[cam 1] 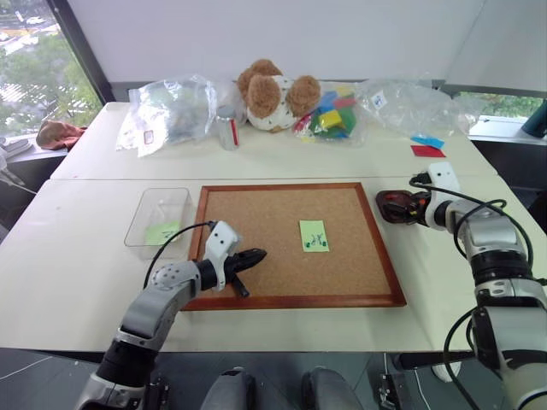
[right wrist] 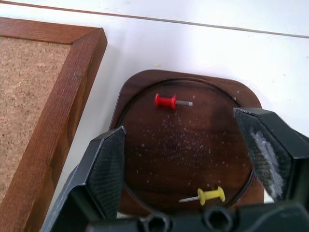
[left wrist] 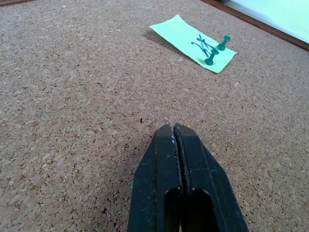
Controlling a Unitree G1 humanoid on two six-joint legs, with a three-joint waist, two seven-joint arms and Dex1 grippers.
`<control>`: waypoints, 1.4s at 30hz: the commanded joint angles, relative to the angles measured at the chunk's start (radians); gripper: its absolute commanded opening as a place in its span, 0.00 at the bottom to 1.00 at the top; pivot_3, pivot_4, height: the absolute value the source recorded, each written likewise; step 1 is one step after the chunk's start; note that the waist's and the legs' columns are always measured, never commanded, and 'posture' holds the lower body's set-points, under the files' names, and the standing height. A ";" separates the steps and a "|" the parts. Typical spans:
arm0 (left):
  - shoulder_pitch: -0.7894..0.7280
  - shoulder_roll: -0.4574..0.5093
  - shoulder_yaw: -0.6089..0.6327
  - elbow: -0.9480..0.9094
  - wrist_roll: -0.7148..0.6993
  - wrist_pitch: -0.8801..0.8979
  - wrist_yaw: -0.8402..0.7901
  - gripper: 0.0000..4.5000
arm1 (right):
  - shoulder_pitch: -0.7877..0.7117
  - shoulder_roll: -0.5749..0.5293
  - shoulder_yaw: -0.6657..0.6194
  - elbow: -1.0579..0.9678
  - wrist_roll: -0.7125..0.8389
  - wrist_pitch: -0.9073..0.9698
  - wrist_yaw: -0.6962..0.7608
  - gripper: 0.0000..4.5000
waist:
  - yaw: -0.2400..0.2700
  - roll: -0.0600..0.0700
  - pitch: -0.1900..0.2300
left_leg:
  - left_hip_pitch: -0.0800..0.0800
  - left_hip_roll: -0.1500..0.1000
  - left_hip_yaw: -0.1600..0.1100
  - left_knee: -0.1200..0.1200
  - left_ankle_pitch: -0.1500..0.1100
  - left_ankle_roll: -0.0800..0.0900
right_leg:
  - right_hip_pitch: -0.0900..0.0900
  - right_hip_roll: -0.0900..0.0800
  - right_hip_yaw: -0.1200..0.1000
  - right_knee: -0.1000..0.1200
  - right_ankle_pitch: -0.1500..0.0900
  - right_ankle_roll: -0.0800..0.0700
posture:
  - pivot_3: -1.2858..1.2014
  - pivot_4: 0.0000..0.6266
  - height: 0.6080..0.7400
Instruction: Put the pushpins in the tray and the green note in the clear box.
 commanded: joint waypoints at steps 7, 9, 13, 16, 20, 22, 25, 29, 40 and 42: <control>0.017 0.001 0.000 -0.005 0.004 0.020 0.004 0.00 | 0.167 -0.057 -0.009 -0.573 0.164 0.153 0.202 0.88 | 0.005 0.000 0.000 | 0.000 0.000 -0.001 0.000 -0.002 0.004 | 0.000 0.000 0.000 0.000 0.000 0.000 | 0.52 0.24 1.00; 0.016 0.001 0.000 -0.003 0.004 0.020 0.003 0.00 | 0.212 -0.061 0.004 -0.684 0.192 0.181 0.230 0.88 | 0.005 0.000 0.000 | 0.000 0.000 -0.001 0.000 -0.003 0.005 | 0.000 0.000 0.000 0.000 0.000 0.000 | 0.52 0.24 1.00; 0.012 0.000 0.003 0.003 0.004 0.018 0.001 0.00 | 0.302 -0.061 0.043 -0.840 0.214 0.201 0.254 0.77 | 0.006 0.000 0.000 | 0.000 0.000 -0.001 0.000 -0.003 0.005 | 0.000 0.000 0.000 0.000 0.000 0.000 | 0.52 0.24 1.00; 0.011 0.000 0.003 0.008 0.005 0.017 -0.001 0.00 | 0.357 -0.059 0.075 -0.901 0.212 0.191 0.255 0.47 | 0.007 0.000 0.000 | 0.000 0.000 -0.001 0.000 -0.003 0.005 | 0.000 0.000 0.000 -0.001 0.000 0.000 | 0.52 0.24 1.00; 0.014 0.004 0.005 0.006 0.003 0.018 -0.005 0.00 | 0.392 -0.047 0.111 -0.938 0.203 0.179 0.241 0.24 | 0.006 0.000 0.000 | 0.000 0.000 -0.001 0.000 -0.003 0.005 | 0.000 0.000 0.000 -0.001 0.000 0.000 | 0.52 0.24 1.00; 0.016 0.007 0.006 0.005 0.003 0.020 -0.006 0.00 | 0.402 -0.036 0.133 -0.945 0.198 0.165 0.236 0.24 | 0.006 0.000 0.000 | 0.000 0.000 -0.001 0.000 -0.003 0.005 | 0.000 0.000 0.000 -0.001 0.000 0.000 | 0.52 0.24 1.00; 0.017 0.008 0.006 0.003 0.004 0.023 -0.006 0.00 | 0.401 -0.020 0.152 -0.937 0.195 0.160 0.221 0.24 | 0.006 0.000 0.000 | 0.000 0.000 -0.001 0.000 -0.003 0.005 | 0.000 0.000 0.000 -0.001 0.000 0.000 | 0.52 0.24 1.00; 0.019 0.010 0.008 0.000 0.004 0.024 -0.006 0.00 | 0.396 -0.007 0.177 -0.924 0.192 0.152 0.212 0.24 | 0.006 0.000 0.000 | 0.000 0.000 -0.001 0.000 -0.003 0.005 | 0.000 0.000 0.000 -0.001 0.000 0.000 | 0.52 0.24 1.00; 0.027 0.009 0.009 -0.010 0.003 0.027 -0.002 0.00 | 0.357 0.031 0.216 -0.865 0.164 0.129 0.197 0.24 | 0.003 0.000 0.000 | 0.000 0.000 -0.001 0.000 -0.003 0.005 | 0.000 0.000 0.000 -0.001 0.000 0.000 | 0.52 0.24 1.00; 0.028 0.009 0.009 -0.012 0.003 0.027 -0.001 0.00 | 0.349 0.037 0.219 -0.843 0.156 0.116 0.197 0.24 | 0.003 0.000 0.000 | 0.000 0.000 -0.001 0.000 -0.003 0.005 | 0.000 0.000 0.000 -0.001 0.000 0.000 | 0.52 0.24 1.00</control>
